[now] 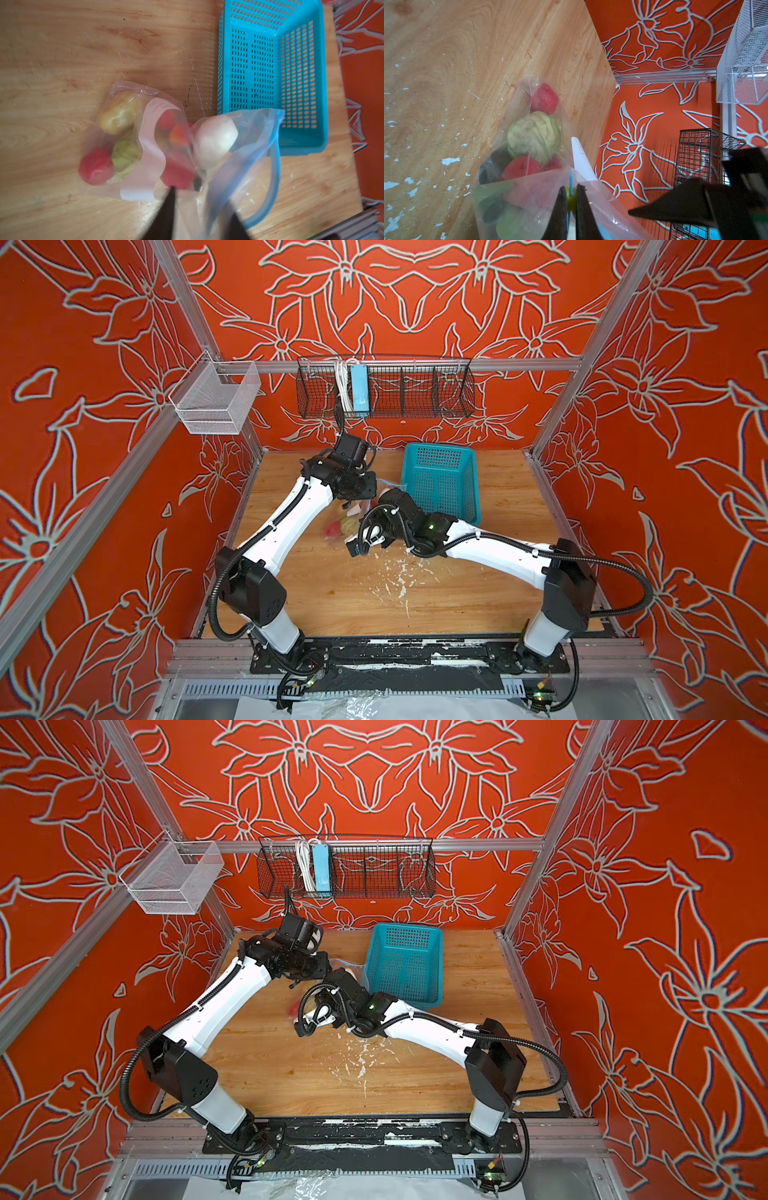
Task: Place the food in the zip-top bag and seal the zipper
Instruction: 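Lift the bag mouth with both grippers, spreading the zipper ends apart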
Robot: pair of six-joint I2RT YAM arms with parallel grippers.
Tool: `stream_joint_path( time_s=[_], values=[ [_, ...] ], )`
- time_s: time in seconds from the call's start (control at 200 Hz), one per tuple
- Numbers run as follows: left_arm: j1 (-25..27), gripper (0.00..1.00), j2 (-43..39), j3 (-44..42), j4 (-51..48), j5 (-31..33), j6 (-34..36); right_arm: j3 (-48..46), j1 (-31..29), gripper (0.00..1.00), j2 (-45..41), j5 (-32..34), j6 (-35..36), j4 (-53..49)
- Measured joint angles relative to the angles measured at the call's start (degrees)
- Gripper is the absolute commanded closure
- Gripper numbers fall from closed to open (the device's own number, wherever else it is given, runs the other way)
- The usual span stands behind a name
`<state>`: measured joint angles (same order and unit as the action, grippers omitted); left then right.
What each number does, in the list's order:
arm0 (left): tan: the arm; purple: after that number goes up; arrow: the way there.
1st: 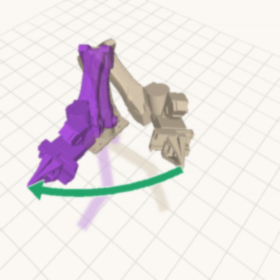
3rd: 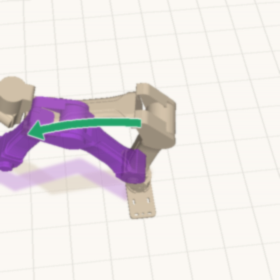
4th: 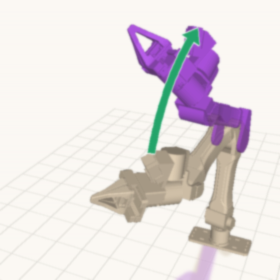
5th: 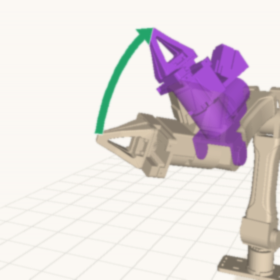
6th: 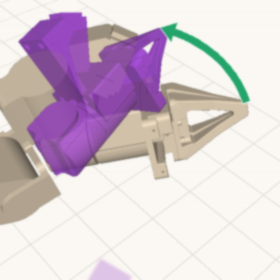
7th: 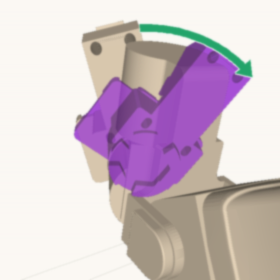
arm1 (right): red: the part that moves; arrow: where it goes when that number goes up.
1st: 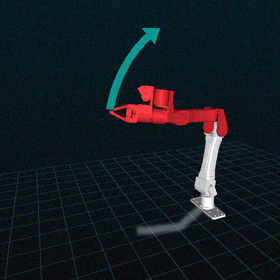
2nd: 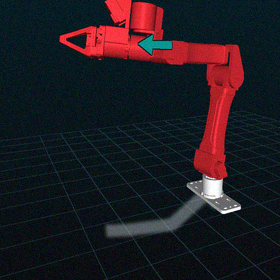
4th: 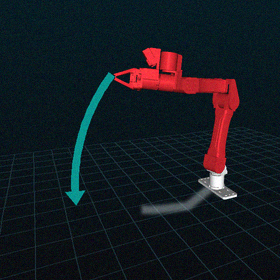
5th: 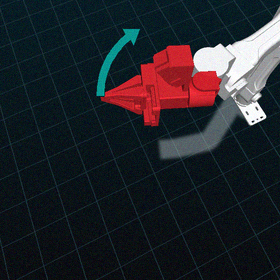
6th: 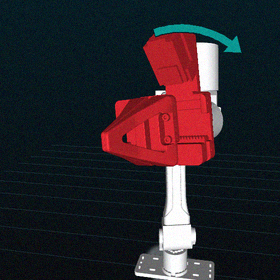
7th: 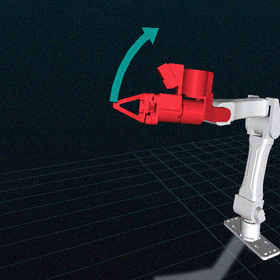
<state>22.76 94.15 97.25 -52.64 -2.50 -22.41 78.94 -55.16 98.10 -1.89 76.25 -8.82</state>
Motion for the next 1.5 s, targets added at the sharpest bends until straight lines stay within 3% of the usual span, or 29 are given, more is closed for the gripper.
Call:
stream_joint_path(
  time_s=[0.02,0.155,0.29,0.45,0.545,0.726,1.076,1.301,1.501],
  values=[
    [0.0,0.00,0.0,0.3,-0.2,0.2,0.0,0.0,0.0,1.00,0.0,0.0,0.0,-0.1],
    [-1.5,0.03,0.0,3.9,-2.4,1.5,-0.3,0.2,0.0,1.00,0.0,0.0,-1.2,-0.3],
    [-7.7,0.03,-2.9,3.6,-1.8,2.6,-0.4,1.6,0.1,1.00,0.0,0.2,-4.6,-1.5],
    [-20.0,0.03,-16.7,-12.2,5.6,1.8,-1.6,5.8,0.8,1.00,0.7,0.5,-9.9,-3.3],
    [-24.0,0.03,-25.3,-22.0,10.6,0.1,-1.9,9.2,0.9,1.00,1.6,0.6,-13.4,-5.1],
    [-24.3,0.03,-32.4,-32.3,19.2,-5.8,0.9,16.0,1.8,1.00,3.7,-0.3,-20.8,-8.4],
    [-24.3,0.03,-35.9,-38.9,30.8,-19.5,16.0,31.8,4.3,1.00,6.9,-8.4,-36.4,-14.3],
    [-24.3,0.03,-44.7,-48.0,41.3,-26.4,27.8,36.1,4.6,1.00,8.3,-12.1,-41.8,-15.6],
    [-24.3,0.03,-43.9,-49.6,44.7,-31.6,37.9,36.6,4.8,1.00,9.2,-14.1,-43.9,-16.7]
  ],
)
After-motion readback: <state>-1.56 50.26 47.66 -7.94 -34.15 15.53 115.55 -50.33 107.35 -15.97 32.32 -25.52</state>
